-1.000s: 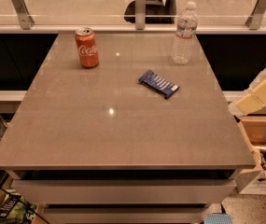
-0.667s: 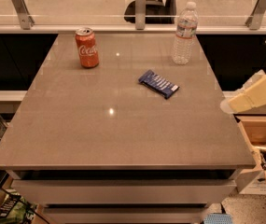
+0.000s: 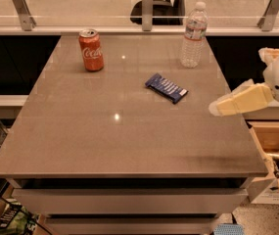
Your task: Pick rxbar blueberry
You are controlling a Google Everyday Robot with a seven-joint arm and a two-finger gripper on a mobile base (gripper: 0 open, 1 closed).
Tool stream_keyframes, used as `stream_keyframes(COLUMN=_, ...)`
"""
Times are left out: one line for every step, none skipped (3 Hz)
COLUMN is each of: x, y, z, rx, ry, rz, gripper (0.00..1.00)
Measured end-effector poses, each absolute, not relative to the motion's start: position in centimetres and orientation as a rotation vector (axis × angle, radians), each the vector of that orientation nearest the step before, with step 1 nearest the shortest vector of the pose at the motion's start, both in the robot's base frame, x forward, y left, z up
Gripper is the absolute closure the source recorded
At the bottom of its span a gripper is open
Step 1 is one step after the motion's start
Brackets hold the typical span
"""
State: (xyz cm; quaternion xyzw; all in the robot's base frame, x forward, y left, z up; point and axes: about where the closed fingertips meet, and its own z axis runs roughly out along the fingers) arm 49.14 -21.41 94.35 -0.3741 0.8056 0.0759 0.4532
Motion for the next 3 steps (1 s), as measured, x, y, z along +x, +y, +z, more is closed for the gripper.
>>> stream_keyframes(x=50.41, y=-19.73, z=93.48, rx=-0.899, ry=1.931, rz=0.25, gripper=0.0)
stream_keyframes(x=50.41, y=-19.72, z=93.48, rx=-0.899, ry=1.931, rz=0.25, gripper=0.0)
stream_keyframes(x=50.6, y=-19.37, z=93.15, rx=-0.898, ry=1.915, rz=0.263, gripper=0.0)
